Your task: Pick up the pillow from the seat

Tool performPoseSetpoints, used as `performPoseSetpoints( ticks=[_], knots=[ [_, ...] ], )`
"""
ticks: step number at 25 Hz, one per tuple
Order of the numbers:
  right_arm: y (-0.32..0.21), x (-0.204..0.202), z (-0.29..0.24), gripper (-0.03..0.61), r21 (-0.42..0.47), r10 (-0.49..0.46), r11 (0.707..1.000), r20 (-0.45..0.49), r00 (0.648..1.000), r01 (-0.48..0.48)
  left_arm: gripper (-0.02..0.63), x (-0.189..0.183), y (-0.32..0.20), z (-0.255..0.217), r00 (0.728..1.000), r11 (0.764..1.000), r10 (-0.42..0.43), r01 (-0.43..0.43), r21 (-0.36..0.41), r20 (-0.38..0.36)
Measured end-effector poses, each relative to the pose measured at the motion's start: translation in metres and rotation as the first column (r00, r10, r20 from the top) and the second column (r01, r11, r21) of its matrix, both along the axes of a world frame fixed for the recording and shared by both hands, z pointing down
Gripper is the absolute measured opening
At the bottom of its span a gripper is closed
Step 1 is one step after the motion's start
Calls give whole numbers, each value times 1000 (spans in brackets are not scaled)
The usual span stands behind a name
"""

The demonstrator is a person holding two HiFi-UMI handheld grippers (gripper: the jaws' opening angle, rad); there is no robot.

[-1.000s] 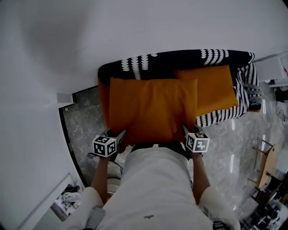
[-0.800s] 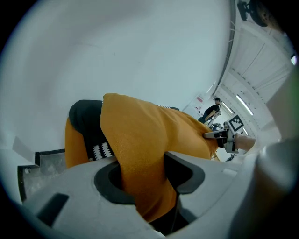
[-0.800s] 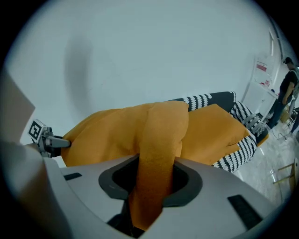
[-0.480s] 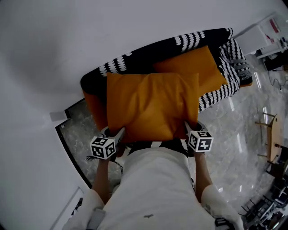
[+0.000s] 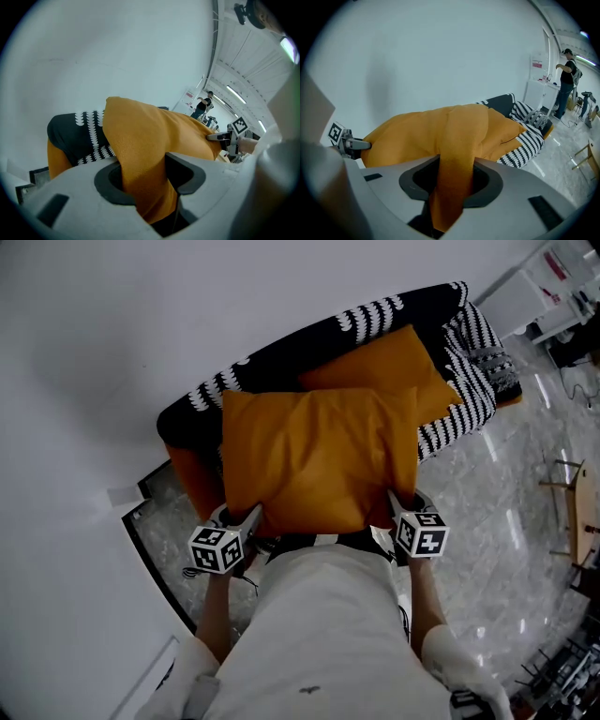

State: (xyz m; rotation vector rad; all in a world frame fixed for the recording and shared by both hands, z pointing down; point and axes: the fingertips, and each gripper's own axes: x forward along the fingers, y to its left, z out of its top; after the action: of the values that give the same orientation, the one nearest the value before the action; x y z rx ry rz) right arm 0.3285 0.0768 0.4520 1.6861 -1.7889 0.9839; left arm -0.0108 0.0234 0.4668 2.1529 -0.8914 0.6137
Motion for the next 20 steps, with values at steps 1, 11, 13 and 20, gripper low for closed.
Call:
performPoseSetpoints(
  ticks=[1,11,13,20],
  knots=[
    [1,8,-1,135,8,0,1000,6,1000,0,198,8,1,-4,1000,1000,-2,2,7,6],
    [-12,83,-35,132,115,-33,993,30,999,29,199,80,4,-50,998,994,-58,56,99,24],
    [-20,97,-46,132,146,-41,989,32,999,36,199,93,-1,-62,997,989,-71,67,129,24],
    [-50,132,-90,133,272,-75,960,22,997,67,204,126,-25,-103,994,968,-113,110,226,1]
  ],
)
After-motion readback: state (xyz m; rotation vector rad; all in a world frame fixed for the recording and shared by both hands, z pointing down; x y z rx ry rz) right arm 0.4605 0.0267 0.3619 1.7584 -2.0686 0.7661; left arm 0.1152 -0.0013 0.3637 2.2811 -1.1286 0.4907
